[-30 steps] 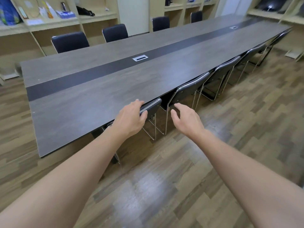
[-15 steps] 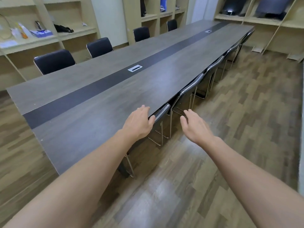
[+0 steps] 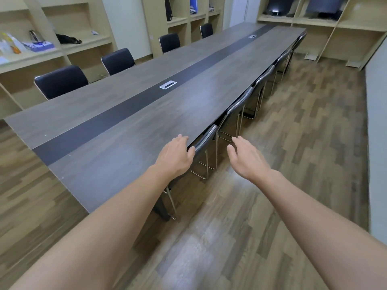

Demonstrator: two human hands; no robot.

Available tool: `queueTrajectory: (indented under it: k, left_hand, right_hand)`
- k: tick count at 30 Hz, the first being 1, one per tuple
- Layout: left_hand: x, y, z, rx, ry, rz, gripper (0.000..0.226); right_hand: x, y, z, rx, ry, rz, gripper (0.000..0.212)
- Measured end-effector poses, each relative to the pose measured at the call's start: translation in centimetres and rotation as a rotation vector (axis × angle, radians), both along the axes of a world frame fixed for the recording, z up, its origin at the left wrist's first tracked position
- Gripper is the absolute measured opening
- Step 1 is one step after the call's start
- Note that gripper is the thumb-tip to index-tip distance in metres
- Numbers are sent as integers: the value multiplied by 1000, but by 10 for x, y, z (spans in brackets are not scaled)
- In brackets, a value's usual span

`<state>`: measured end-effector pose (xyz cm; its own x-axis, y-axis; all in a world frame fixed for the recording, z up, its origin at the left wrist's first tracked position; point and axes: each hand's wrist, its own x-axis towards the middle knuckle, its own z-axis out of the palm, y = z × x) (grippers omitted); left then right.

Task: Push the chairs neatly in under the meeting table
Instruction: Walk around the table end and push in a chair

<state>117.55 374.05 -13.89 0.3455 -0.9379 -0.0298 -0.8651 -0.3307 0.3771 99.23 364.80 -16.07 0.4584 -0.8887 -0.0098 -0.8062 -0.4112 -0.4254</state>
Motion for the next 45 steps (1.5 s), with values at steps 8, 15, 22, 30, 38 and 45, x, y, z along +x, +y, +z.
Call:
queueTrajectory:
  k: [8, 15, 22, 30, 38, 45]
  left_hand:
    - [-27, 48, 5, -18, 25, -46, 43]
    - [-31, 106, -7, -13, 19, -64, 53]
    - [-31, 147, 6, -47, 26, -73, 52]
    - [4, 180, 17, -68, 13, -79, 48]
    - [109, 198, 5, -50, 25, -85, 55]
    - [236, 207, 1, 2, 17, -128, 54]
  right_hand:
    - [-22, 63, 2, 14, -29, -34, 43]
    - [-31, 129, 7, -49, -83, -88, 29]
    - [-43, 173, 18, -25, -61, -96, 44]
    - [1, 198, 21, -64, -80, -91, 44]
    - [99, 224, 17, -51, -51, -95, 47]
    - [226, 243, 5, -63, -95, -151, 28]
